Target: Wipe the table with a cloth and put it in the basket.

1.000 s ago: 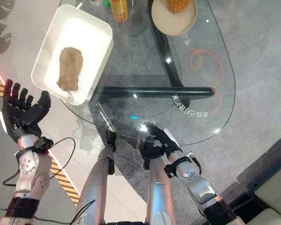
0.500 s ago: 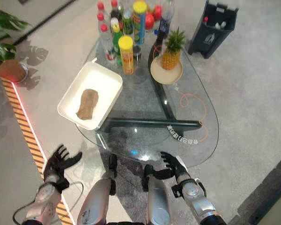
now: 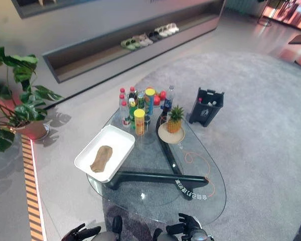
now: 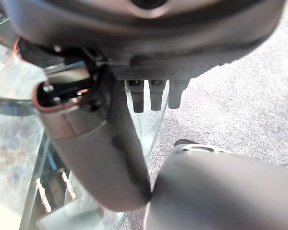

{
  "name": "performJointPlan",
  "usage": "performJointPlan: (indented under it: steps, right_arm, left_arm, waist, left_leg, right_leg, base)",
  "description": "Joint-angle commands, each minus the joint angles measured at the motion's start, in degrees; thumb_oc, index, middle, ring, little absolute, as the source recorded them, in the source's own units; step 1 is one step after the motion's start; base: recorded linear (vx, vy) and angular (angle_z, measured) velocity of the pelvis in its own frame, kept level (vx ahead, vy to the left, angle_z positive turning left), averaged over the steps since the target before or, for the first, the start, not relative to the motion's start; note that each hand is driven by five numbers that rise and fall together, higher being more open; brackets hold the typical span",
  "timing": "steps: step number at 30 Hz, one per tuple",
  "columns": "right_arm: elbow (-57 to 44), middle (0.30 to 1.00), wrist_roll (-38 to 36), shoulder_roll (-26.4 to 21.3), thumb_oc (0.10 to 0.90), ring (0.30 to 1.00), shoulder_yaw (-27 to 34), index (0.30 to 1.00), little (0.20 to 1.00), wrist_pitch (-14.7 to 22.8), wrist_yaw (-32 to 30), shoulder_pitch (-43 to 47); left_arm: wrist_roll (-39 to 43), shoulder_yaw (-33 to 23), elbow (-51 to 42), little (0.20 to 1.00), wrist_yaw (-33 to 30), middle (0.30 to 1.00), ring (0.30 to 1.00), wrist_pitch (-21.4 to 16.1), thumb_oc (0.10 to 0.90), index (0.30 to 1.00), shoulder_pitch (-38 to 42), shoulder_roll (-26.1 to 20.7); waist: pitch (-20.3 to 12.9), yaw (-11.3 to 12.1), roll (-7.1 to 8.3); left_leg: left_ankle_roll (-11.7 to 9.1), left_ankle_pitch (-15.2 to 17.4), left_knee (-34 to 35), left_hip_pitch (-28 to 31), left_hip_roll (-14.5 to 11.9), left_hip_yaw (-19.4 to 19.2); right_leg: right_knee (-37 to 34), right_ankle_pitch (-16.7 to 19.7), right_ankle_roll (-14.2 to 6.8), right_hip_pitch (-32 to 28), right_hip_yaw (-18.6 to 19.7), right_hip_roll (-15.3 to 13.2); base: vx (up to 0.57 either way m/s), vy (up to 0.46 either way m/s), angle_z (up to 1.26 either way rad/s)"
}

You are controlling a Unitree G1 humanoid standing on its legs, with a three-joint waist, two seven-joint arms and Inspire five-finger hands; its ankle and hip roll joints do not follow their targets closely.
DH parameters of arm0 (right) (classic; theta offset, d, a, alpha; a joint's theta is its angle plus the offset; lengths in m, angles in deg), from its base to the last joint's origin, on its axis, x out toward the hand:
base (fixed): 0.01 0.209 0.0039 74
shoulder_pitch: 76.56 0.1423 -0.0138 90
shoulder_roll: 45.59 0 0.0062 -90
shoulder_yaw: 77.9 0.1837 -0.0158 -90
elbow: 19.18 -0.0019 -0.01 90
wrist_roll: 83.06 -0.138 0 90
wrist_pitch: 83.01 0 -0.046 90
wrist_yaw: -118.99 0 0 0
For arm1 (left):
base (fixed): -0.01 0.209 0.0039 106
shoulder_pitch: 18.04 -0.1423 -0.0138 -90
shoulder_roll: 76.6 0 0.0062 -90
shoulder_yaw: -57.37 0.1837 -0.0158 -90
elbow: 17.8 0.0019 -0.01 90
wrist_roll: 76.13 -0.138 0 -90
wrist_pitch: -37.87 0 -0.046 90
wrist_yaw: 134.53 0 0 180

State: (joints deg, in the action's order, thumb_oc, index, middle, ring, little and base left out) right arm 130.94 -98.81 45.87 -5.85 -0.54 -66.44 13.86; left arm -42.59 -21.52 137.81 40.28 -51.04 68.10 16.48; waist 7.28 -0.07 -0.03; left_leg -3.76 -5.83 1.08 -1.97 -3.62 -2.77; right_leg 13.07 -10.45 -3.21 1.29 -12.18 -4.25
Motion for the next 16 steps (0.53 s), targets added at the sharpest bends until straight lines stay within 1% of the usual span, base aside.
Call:
performJointPlan:
  steps: [1, 2, 4, 6, 11, 16]
  right_arm:
    - [3.4, 0.900, 1.0, -1.1, 0.800, 0.900, -0.5, 0.900, 0.900, -1.5, 0.5, 0.2]
    - [6.1, 0.900, -0.7, -0.5, 0.800, 0.900, 0.6, 0.900, 0.900, -2.2, 0.9, 0.5]
    - [7.5, 0.900, -0.7, -0.2, 0.800, 0.900, 1.3, 0.900, 0.900, -2.5, 1.1, 0.6]
    - [10.3, 0.900, 1.3, 0.1, 0.800, 0.900, 1.8, 0.900, 0.900, -2.6, 2.2, 0.9]
    - [12.8, 0.900, 2.0, 0.5, 0.800, 0.900, 2.2, 0.900, 0.900, -3.0, 2.9, 1.3]
    - [13.8, 0.900, 3.3, 0.9, 0.800, 0.900, 2.3, 0.900, 0.900, -2.9, 4.2, 1.5]
  left_arm:
    - [-1.6, 0.7, 1.7, 0.900, 2.3, 0.900, 0.900, 0.9, 0.800, 0.900, 1.6, -0.5]
    - [-1.3, 0.2, 3.2, 0.900, 3.1, 0.900, 0.900, 1.9, 0.800, 0.900, 1.9, -0.2]
    - [-1.9, -0.2, 4.0, 0.900, 3.6, 0.900, 0.900, 2.3, 0.800, 0.900, 1.9, 0.0]
    - [-0.9, -0.6, 5.4, 0.900, 5.0, 0.900, 0.900, 3.2, 0.800, 0.900, 2.4, 0.3]
    - [-0.6, -1.3, 6.9, 0.900, 6.7, 0.900, 0.900, 4.0, 0.800, 0.900, 3.1, 0.9]
    - [1.7, -2.3, 8.1, 0.900, 5.4, 0.900, 0.900, 4.8, 0.800, 0.900, 3.3, 1.5]
  waist:
    - [2.8, 0.3, 1.83]
    - [2.2, 0.3, 1.66]
    - [1.8, 0.2, 1.46]
    - [0.8, 0.0, 1.00]
    - [-0.4, 0.0, 0.55]
    - [-1.5, 0.0, 0.54]
  left_leg:
    - [0.3, 8.5, -4.0, 3.6, 3.9, -1.6]
    - [0.3, 8.6, -3.7, 4.3, 3.8, -1.7]
    - [0.2, 8.6, -3.3, 4.7, 3.6, -1.8]
    - [0.2, 8.4, -2.2, 5.7, 3.2, -1.8]
    - [0.2, 8.3, -1.1, 6.7, 2.9, -1.7]
    - [0.3, 8.5, -0.9, 7.4, 2.9, -1.5]
  right_leg:
    - [-12.3, 8.3, -1.6, -4.8, 2.4, 1.9]
    - [-13.1, 8.6, -1.7, -5.6, 2.5, 1.8]
    - [-13.4, 8.7, -1.7, -5.9, 2.6, 1.8]
    - [-13.8, 8.7, -1.7, -6.5, 2.9, 1.9]
    - [-14.1, 8.4, -1.5, -7.2, 2.8, 1.9]
    - [-14.2, 8.2, -1.4, -7.8, 3.0, 1.9]
  base:
    - [0.05, -0.019, -0.02]
    - [0.06, -0.022, -0.02]
    - [0.05, -0.017, -0.03]
    - [0.05, -0.014, -0.05]
    - [0.06, -0.005, -0.04]
    - [0.06, -0.002, -0.01]
